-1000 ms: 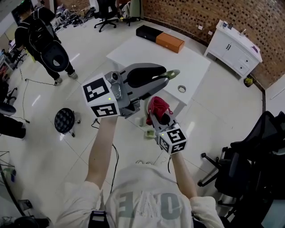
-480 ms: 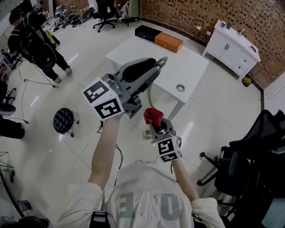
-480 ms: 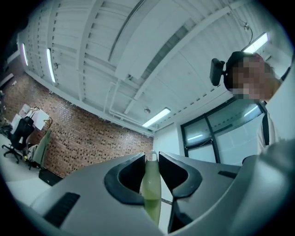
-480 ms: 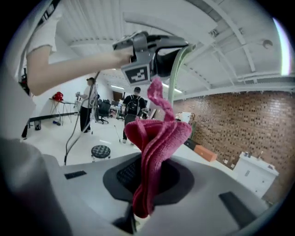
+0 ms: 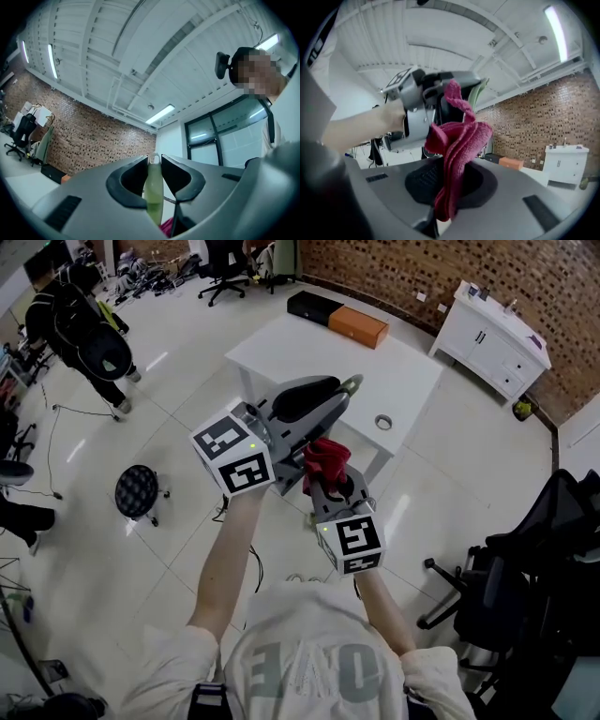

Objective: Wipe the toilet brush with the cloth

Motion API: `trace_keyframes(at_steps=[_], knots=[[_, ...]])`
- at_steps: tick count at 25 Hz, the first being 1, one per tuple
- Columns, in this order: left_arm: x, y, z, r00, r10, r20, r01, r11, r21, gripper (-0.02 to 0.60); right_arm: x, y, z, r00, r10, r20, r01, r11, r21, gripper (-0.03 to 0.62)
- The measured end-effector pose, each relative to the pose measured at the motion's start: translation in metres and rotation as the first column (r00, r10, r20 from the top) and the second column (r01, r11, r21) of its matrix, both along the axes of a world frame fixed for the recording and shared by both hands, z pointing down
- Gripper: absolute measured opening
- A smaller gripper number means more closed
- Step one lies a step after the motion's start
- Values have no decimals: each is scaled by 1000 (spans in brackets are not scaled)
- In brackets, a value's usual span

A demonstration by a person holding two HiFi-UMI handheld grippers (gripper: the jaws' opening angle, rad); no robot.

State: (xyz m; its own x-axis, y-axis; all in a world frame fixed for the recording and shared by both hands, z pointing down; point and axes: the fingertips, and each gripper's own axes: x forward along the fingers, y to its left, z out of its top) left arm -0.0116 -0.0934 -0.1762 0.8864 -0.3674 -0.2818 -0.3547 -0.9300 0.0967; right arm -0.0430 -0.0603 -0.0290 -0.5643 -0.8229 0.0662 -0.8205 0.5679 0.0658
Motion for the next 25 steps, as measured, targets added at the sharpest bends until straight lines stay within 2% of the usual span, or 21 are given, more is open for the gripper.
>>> trace_keyframes(at_steps=[5, 9, 12, 15, 17, 19, 21, 25], knots=[[3, 3, 16, 999, -1, 35, 1, 1000, 4, 98, 6, -2, -39, 995, 7, 95, -12, 998, 58, 32], [7, 2, 22, 999, 4, 43, -5, 1000, 8, 98, 10, -7, -50, 991, 13, 132, -22, 998, 65, 32], [8, -2, 24, 999, 8, 39, -8, 1000, 10, 98, 11, -9, -47, 991, 6, 132, -15, 998, 62, 32], [7, -9, 26, 1000, 18, 24, -19, 1000, 16, 98, 13, -1, -30, 996, -21, 92, 17, 999, 47, 32], [5, -12, 27, 999, 37, 11, -37, 999, 25, 98, 22, 5, -1, 996, -36, 81, 37, 999, -18, 31], [3, -15, 32, 998, 55, 10, -56, 998, 40, 98, 38, 10, 39, 995, -27, 98, 40, 991, -127, 32], [2, -18, 40, 997, 81, 17, -82, 994, 72, 98, 59, 13, 77, 995, 24, 98, -2, 975, -222, 32], [2, -26, 68, 990, 140, 27, -143, 982, 126, 98, 97, 10, 136, 991, 125, 45, -102, 932, -347, 32]])
